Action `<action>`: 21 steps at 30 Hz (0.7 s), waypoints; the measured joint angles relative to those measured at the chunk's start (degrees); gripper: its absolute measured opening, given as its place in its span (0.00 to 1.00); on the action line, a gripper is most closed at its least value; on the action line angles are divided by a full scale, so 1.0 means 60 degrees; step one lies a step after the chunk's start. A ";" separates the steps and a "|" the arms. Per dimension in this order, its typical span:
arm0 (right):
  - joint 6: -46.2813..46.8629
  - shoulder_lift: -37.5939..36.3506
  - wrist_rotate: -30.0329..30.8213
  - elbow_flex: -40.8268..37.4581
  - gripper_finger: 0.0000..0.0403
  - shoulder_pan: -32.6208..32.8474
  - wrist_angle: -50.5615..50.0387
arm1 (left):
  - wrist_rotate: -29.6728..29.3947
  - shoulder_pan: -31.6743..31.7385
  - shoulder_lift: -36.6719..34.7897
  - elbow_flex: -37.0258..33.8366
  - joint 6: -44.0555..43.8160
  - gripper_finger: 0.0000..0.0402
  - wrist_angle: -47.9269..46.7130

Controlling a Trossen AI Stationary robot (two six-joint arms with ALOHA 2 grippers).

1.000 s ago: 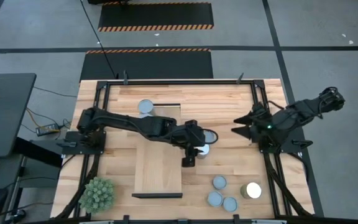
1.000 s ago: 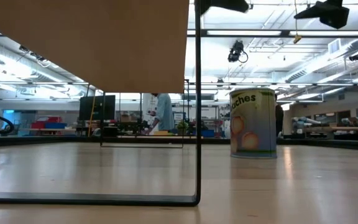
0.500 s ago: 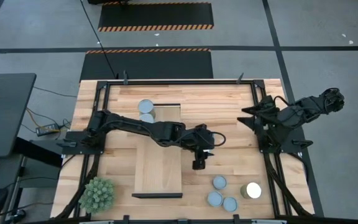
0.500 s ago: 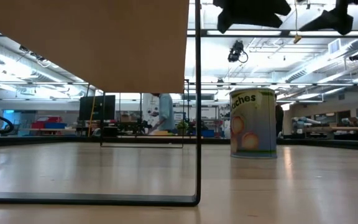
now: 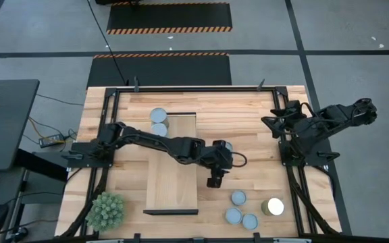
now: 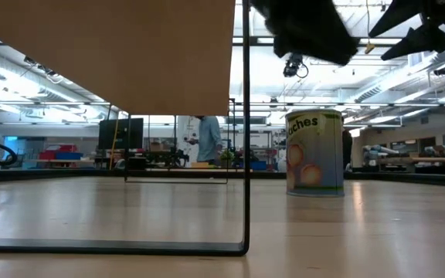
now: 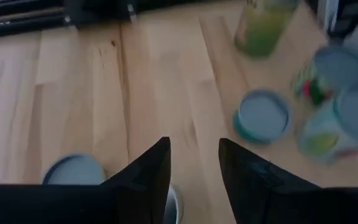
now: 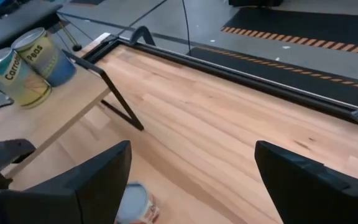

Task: Pick and place cans onto a shelf
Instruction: Put the canned peaches on the shelf

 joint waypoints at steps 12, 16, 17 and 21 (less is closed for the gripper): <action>0.0000 0.0159 -0.0150 0.0000 0.87 0.0000 0.0085 | -0.0406 -0.0060 0.0413 0.0006 0.0530 0.35 -0.1258; 0.0044 0.0237 -0.0155 0.0000 0.87 0.0000 0.0153 | -0.0504 -0.0070 0.0503 0.0000 0.0585 0.35 -0.1340; 0.0054 0.0261 -0.0156 -0.0003 0.87 0.0000 0.0205 | -0.0511 -0.0077 0.0545 0.0018 0.0588 0.35 -0.1285; 0.0001 0.0308 -0.0155 -0.0004 0.87 0.0000 0.0467 | -0.0577 -0.0071 0.0622 0.0007 0.0601 0.35 -0.1532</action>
